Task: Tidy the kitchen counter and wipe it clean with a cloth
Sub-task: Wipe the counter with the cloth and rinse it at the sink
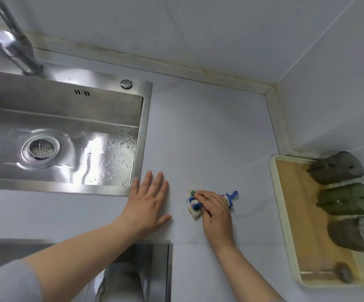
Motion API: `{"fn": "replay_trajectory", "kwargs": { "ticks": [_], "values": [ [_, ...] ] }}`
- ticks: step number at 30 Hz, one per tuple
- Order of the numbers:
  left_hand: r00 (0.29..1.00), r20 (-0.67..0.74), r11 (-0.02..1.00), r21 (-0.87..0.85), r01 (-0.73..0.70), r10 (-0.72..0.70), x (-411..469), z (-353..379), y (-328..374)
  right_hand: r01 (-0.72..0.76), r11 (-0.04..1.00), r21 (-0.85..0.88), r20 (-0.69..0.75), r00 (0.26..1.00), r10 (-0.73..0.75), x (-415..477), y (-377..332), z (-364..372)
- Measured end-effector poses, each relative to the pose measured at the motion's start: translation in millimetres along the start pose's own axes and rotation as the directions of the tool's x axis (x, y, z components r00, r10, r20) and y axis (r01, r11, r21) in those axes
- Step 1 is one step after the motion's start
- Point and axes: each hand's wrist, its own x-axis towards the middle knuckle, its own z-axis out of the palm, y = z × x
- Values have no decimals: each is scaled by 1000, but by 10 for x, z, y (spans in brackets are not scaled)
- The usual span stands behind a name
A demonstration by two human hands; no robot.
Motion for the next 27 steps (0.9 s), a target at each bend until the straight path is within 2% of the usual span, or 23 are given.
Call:
{"fn": "replay_trajectory", "kwargs": {
  "ticks": [7, 14, 20, 23, 27],
  "values": [
    [999, 31, 1000, -9, 25, -24, -194, 254, 44, -5, 1000, -4, -35, 999, 5, -901, -174, -68],
    [996, 76, 998, 43, 43, -46, -200, 132, 91, -28, 999, 30, -17, 999, 28, -1136, -226, -151],
    [994, 82, 997, -34, 73, -70, -186, -152, 138, -188, 964, 189, -47, 979, 200, -710, -321, -434],
    [994, 80, 993, -92, 78, -70, -89, -257, 90, -187, 969, 164, -77, 976, 202, -271, -332, -550],
    [996, 61, 990, -120, 70, -63, 120, -401, -13, -180, 973, 145, -38, 982, 187, 227, -292, -576]
  ]
}}
